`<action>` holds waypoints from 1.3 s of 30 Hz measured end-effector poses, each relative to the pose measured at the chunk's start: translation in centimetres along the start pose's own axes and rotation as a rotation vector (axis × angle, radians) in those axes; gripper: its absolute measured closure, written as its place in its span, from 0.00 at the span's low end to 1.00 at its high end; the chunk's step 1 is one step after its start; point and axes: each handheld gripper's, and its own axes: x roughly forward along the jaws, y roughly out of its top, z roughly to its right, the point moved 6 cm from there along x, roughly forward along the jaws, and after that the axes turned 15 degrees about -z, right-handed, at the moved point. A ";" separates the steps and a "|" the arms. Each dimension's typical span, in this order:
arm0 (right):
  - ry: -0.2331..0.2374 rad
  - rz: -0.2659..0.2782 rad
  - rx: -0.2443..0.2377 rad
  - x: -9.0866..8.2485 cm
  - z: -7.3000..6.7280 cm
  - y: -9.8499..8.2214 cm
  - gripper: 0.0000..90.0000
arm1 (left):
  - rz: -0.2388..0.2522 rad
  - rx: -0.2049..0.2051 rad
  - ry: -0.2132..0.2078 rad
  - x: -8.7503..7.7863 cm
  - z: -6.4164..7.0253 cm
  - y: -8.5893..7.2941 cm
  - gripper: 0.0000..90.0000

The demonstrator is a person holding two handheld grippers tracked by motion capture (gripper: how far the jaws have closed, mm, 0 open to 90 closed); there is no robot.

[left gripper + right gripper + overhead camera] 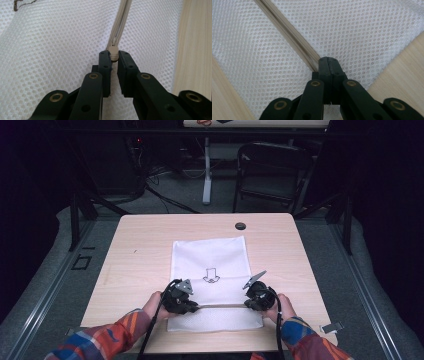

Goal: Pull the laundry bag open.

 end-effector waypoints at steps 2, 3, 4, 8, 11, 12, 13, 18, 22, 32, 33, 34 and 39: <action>-0.001 0.002 0.001 0.0 0.0 0.0 1.00 | -0.003 0.009 0.004 0.0 0.2 0.0 0.90; 0.000 0.002 0.001 0.0 0.0 0.0 1.00 | -0.003 0.005 0.004 -0.1 0.1 0.0 0.90; 0.002 0.007 0.005 0.0 0.0 0.0 1.00 | -0.010 0.003 0.006 -0.1 0.1 0.0 0.90; -0.003 0.006 0.004 0.0 0.1 0.0 1.00 | -0.007 -0.002 0.005 -0.2 -0.1 -0.4 0.91; -0.003 0.008 0.008 0.0 0.1 0.1 1.00 | -0.009 -0.004 0.005 -0.4 -0.1 -0.6 0.90; -0.004 0.008 0.009 0.0 0.1 0.1 1.00 | -0.007 -0.007 0.006 -0.4 0.0 -0.6 0.91; -0.006 0.007 0.009 0.0 0.2 0.1 1.00 | -0.004 -0.006 0.007 -0.5 -0.1 -0.7 0.91; -0.006 0.004 0.008 0.0 0.2 0.1 1.00 | -0.004 -0.018 0.009 -0.8 -0.2 -1.3 0.91; -0.002 0.011 0.010 0.0 0.2 0.2 1.00 | -0.007 -0.017 0.017 -1.0 -0.2 -1.5 0.91; 0.018 0.044 0.086 0.1 1.5 -0.3 1.00 | 0.004 -0.084 0.051 -1.9 -1.3 -3.5 1.00; -0.003 0.022 0.067 0.0 1.5 -0.3 1.00 | 0.004 -0.076 0.047 -1.9 -1.3 -3.3 0.99; -0.006 0.029 0.069 0.0 1.5 -0.3 1.00 | 0.006 -0.068 0.050 -1.9 -1.2 -3.0 0.98; 0.012 0.032 0.077 0.0 1.6 -0.4 1.00 | -0.002 -0.063 0.022 -1.5 -1.5 -2.0 0.78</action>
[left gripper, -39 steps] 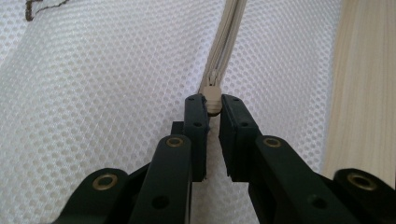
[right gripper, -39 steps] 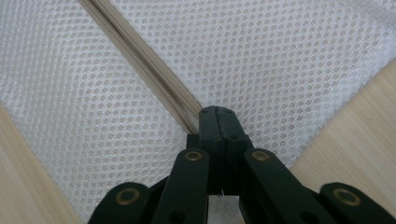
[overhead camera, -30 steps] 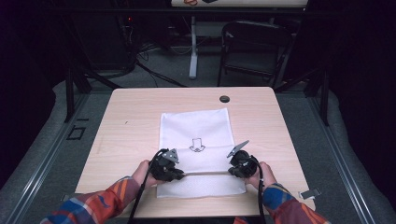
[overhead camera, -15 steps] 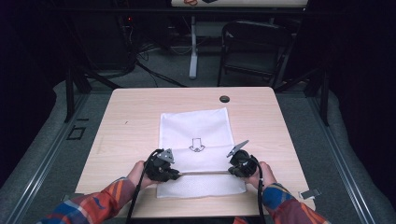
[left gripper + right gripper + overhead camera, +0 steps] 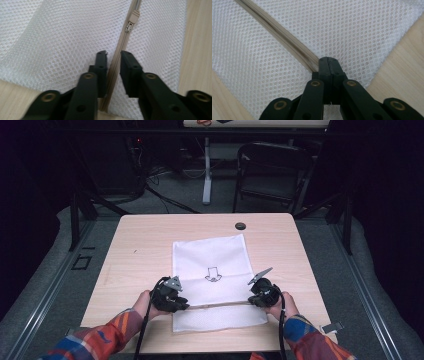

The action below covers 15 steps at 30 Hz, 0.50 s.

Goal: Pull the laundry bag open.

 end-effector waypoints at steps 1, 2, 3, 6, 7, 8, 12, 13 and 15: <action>-0.002 -0.003 -0.005 0.0 0.0 0.0 1.00 | -0.002 -0.001 0.005 0.0 -0.1 0.2 0.74; -0.002 -0.004 -0.005 0.0 0.0 0.0 1.00 | 0.003 -0.006 -0.002 -0.1 -0.2 0.3 0.69; -0.003 -0.002 -0.001 0.0 0.0 0.0 1.00 | 0.008 -0.008 -0.004 -0.2 -0.4 0.5 0.64; -0.008 -0.003 0.001 0.0 -0.2 0.0 1.00 | 0.027 -0.011 0.001 -0.5 -0.7 0.8 0.54; -0.007 -0.004 0.003 0.0 -0.3 0.0 1.00 | 0.029 -0.010 0.011 -0.7 -0.7 0.9 0.52; -0.008 -0.005 0.010 0.0 -0.3 0.0 1.00 | 0.031 -0.011 0.007 -0.8 -0.7 1.0 0.49; -0.014 -0.017 0.014 0.0 -0.6 0.0 1.00 | 0.038 -0.009 0.002 -1.1 -1.0 1.4 0.43; -0.009 -0.023 0.012 -0.1 -0.7 -0.1 1.00 | 0.035 -0.014 0.004 -1.1 -1.1 1.6 0.42; -0.022 -0.031 0.014 -0.1 -0.7 -0.1 1.00 | 0.047 -0.019 -0.005 -1.1 -1.3 1.9 0.39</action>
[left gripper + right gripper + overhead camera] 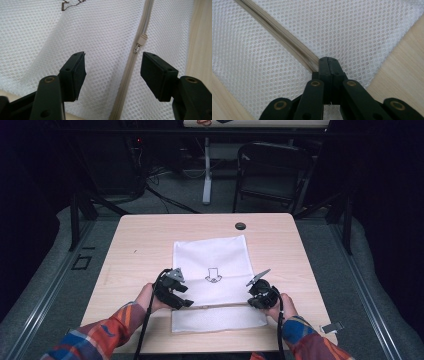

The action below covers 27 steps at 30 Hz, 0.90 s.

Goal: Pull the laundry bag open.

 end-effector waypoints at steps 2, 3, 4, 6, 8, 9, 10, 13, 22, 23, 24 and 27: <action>0.004 0.001 -0.001 0.0 0.0 0.0 1.00 | -0.004 0.010 0.004 0.0 0.0 0.4 0.37; 0.006 0.000 -0.002 0.0 -0.1 0.0 1.00 | 0.003 0.014 -0.004 -0.1 0.0 0.7 0.36; 0.006 -0.008 -0.007 0.0 -0.1 0.0 1.00 | -0.005 0.026 -0.007 -0.1 0.1 1.0 0.35; 0.009 -0.006 -0.002 0.0 -0.1 0.0 1.00 | 0.003 0.056 -0.017 -0.2 0.2 1.8 0.33; 0.013 -0.014 -0.001 0.0 -0.1 0.0 1.00 | -0.002 0.090 -0.034 -0.1 0.5 2.5 0.33; 0.015 -0.016 0.002 -0.1 -0.2 0.0 1.00 | -0.010 0.108 -0.048 0.0 0.6 2.8 0.34; 0.010 -0.014 0.003 0.0 -0.2 0.0 1.00 | -0.032 0.123 -0.038 0.3 0.7 3.2 0.36; 0.015 -0.025 0.003 0.0 -0.4 0.0 1.00 | -0.065 0.197 -0.085 1.3 1.7 3.8 0.46; 0.006 -0.028 0.003 0.0 -0.5 0.0 1.00 | -0.125 0.234 -0.042 4.2 3.2 2.5 0.67; 0.006 -0.028 0.003 0.0 -0.5 0.0 1.00 | -0.120 0.245 -0.029 4.2 3.3 2.6 0.68; 0.008 -0.025 0.008 0.0 -0.5 0.0 1.00 | -0.118 0.251 -0.010 4.2 3.3 2.7 0.70; 0.005 -0.024 0.005 0.0 -0.5 0.0 1.00 | -0.126 0.242 0.008 4.4 3.3 2.9 0.74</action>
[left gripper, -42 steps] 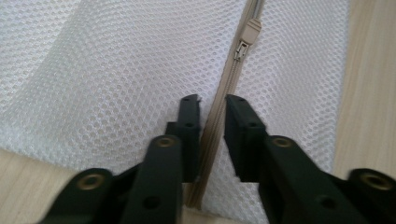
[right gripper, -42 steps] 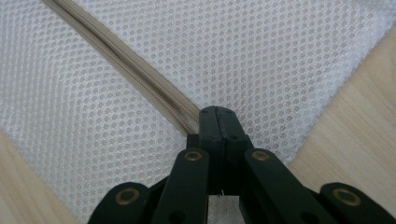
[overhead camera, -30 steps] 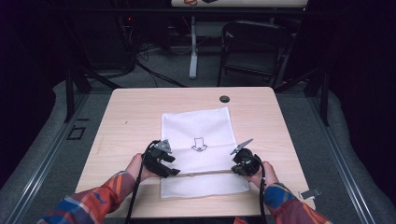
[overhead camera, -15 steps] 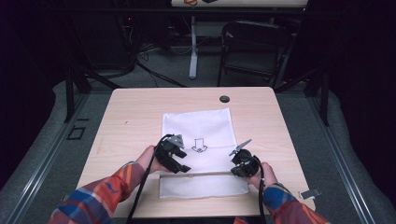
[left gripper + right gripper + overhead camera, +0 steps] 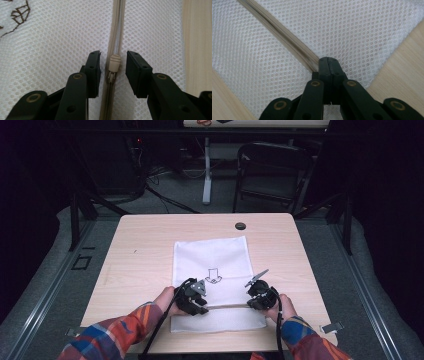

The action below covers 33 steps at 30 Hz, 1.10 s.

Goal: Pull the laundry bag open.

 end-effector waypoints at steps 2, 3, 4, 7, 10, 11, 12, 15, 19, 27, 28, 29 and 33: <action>0.008 0.000 0.001 0.0 -0.1 0.0 1.00 | 0.004 0.001 0.017 -0.1 -0.1 0.1 0.84; 0.007 0.002 0.000 0.0 -0.1 0.0 1.00 | 0.007 -0.009 0.020 -0.1 -0.1 0.1 0.89; -0.004 0.000 0.001 0.0 0.0 -0.1 1.00 | 0.007 -0.007 0.020 -0.2 0.0 0.0 0.90; 0.009 0.003 0.000 0.0 -0.1 -0.1 1.00 | 0.030 -0.013 0.018 -0.4 0.1 -0.3 0.90; -0.005 0.002 -0.007 0.0 0.0 -0.1 1.00 | 0.052 -0.053 0.012 -0.8 -0.3 -0.9 0.91; -0.006 0.002 -0.009 0.0 0.0 0.0 1.00 | 0.057 -0.067 0.023 -1.0 -0.5 -1.1 0.91; -0.006 -0.001 -0.012 0.0 0.0 0.0 1.00 | 0.064 -0.083 0.023 -1.2 -0.6 -1.4 0.91; -0.006 0.003 -0.010 0.0 -0.1 0.0 1.00 | 0.063 -0.107 0.020 -1.4 -0.8 -2.2 0.91; -0.010 0.001 -0.011 0.0 -0.1 0.0 1.00 | 0.060 -0.114 0.023 -1.2 -0.8 -2.6 0.91; 0.000 -0.005 -0.018 0.0 0.0 -0.1 1.00 | 0.066 -0.119 0.021 -1.4 -0.6 -3.1 0.91; 0.001 0.000 -0.020 0.0 0.0 0.0 1.00 | 0.065 -0.123 0.027 -1.4 -0.5 -3.2 0.91; 0.002 -0.001 -0.022 0.0 0.0 0.0 1.00 | 0.060 -0.124 0.019 -1.2 -0.4 -3.3 0.91; 0.021 0.016 -0.014 0.1 0.0 0.0 1.00 | 0.061 -0.125 0.006 -1.1 -0.5 -3.3 0.91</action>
